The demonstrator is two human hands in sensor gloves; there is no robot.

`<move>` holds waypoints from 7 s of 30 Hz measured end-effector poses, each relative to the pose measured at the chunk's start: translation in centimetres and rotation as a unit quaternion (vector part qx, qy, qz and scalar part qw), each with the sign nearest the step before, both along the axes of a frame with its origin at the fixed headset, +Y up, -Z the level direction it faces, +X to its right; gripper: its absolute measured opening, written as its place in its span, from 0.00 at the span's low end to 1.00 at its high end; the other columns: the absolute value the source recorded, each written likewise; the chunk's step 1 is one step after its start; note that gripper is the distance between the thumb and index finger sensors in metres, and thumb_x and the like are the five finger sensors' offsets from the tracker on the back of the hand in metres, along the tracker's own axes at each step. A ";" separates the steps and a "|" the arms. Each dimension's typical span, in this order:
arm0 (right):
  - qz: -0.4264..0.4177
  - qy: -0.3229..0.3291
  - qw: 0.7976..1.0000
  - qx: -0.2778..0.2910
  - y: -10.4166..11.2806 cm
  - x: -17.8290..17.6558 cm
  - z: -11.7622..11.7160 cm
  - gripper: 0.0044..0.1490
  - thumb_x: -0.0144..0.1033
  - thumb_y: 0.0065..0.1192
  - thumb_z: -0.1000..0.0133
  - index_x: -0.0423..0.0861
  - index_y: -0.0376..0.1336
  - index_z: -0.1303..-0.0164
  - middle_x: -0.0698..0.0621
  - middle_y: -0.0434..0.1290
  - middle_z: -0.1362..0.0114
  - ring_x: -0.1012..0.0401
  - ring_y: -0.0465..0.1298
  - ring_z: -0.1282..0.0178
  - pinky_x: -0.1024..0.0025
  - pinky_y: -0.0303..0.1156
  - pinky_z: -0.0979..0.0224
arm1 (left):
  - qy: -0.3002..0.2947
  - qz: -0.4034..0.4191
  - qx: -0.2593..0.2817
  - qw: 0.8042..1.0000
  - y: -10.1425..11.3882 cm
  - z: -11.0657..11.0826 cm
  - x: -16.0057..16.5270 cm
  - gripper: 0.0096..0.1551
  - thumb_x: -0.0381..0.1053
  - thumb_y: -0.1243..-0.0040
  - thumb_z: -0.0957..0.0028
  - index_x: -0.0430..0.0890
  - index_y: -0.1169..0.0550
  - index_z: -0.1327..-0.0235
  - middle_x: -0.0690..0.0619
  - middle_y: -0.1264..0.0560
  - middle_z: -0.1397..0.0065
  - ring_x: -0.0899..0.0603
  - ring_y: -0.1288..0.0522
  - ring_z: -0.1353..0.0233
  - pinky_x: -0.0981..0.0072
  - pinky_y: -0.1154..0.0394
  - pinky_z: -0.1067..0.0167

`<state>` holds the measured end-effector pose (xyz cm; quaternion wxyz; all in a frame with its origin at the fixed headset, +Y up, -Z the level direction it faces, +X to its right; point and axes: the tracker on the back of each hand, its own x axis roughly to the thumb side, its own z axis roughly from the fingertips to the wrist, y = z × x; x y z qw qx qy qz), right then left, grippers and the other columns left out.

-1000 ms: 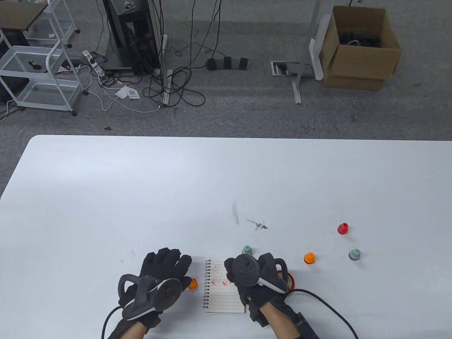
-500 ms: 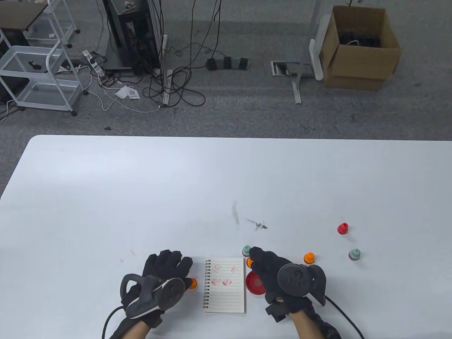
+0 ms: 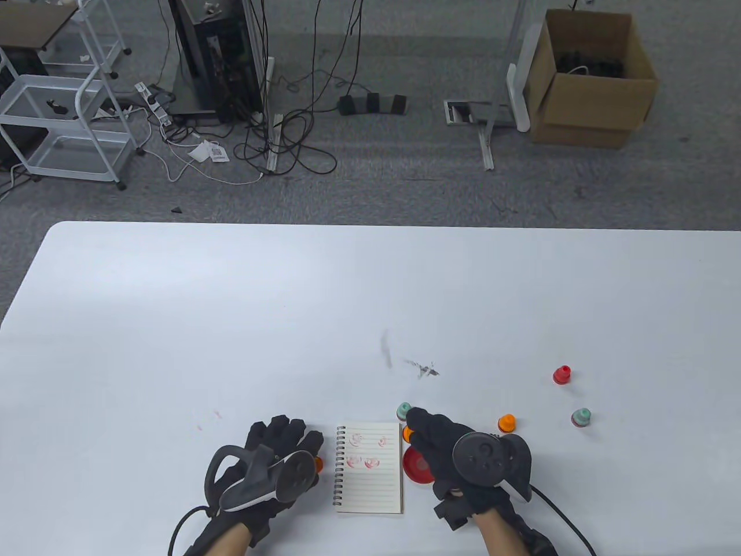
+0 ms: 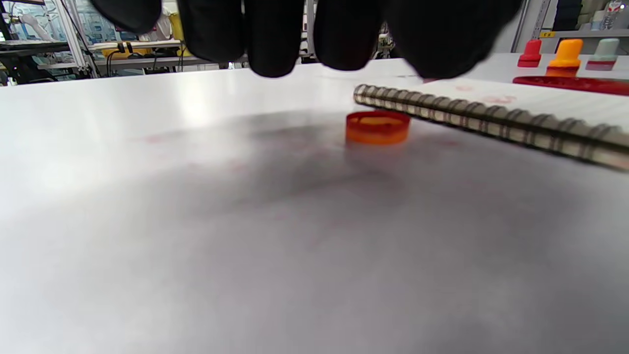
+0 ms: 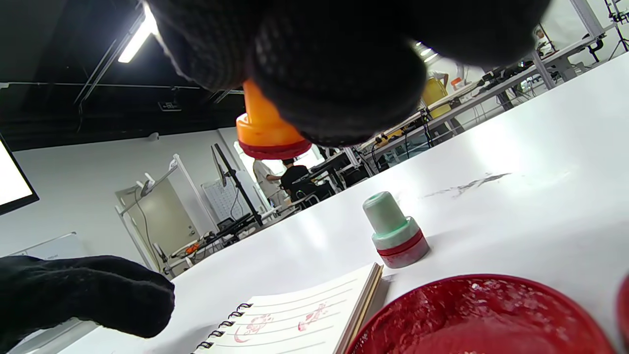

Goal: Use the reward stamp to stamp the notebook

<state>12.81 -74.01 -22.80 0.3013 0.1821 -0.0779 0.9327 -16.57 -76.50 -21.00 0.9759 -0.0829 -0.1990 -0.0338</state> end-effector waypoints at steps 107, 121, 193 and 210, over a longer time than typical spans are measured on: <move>-0.201 0.175 0.958 -0.103 -1.5 -5.2 2.0 0.31 0.33 0.71 0.54 0.44 0.66 0.39 0.39 0.76 0.39 0.58 0.82 0.64 0.70 0.78 0.59 | -0.066 0.419 -0.019 0.905 0.8 0.6 0.9 0.41 0.63 0.34 0.62 0.52 0.28 0.32 0.55 0.20 0.40 0.45 0.17 0.38 0.42 0.24 0.29; -0.212 0.128 0.966 -0.075 -1.1 -4.4 2.0 0.32 0.35 0.69 0.52 0.42 0.66 0.36 0.39 0.77 0.40 0.58 0.82 0.65 0.71 0.78 0.60 | -0.065 0.350 0.032 0.934 1.0 1.1 1.1 0.51 0.68 0.38 0.60 0.54 0.37 0.21 0.50 0.29 0.23 0.39 0.26 0.25 0.37 0.31 0.25; 0.340 -0.042 0.937 -0.075 1.3 0.5 -5.0 0.38 0.38 0.69 0.52 0.47 0.63 0.28 0.41 0.71 0.27 0.44 0.70 0.37 0.53 0.68 0.36 | -0.020 0.080 0.108 0.991 2.1 0.7 -1.2 0.45 0.69 0.45 0.52 0.57 0.37 0.18 0.48 0.38 0.14 0.34 0.37 0.15 0.32 0.37 0.21; 0.376 0.027 0.921 -0.096 -1.2 -6.4 -6.5 0.41 0.39 0.69 0.52 0.49 0.60 0.25 0.41 0.70 0.26 0.46 0.72 0.40 0.56 0.70 0.39 | -0.019 0.082 0.113 0.990 2.3 0.8 -1.4 0.45 0.69 0.44 0.52 0.57 0.35 0.19 0.48 0.37 0.14 0.35 0.36 0.16 0.32 0.37 0.21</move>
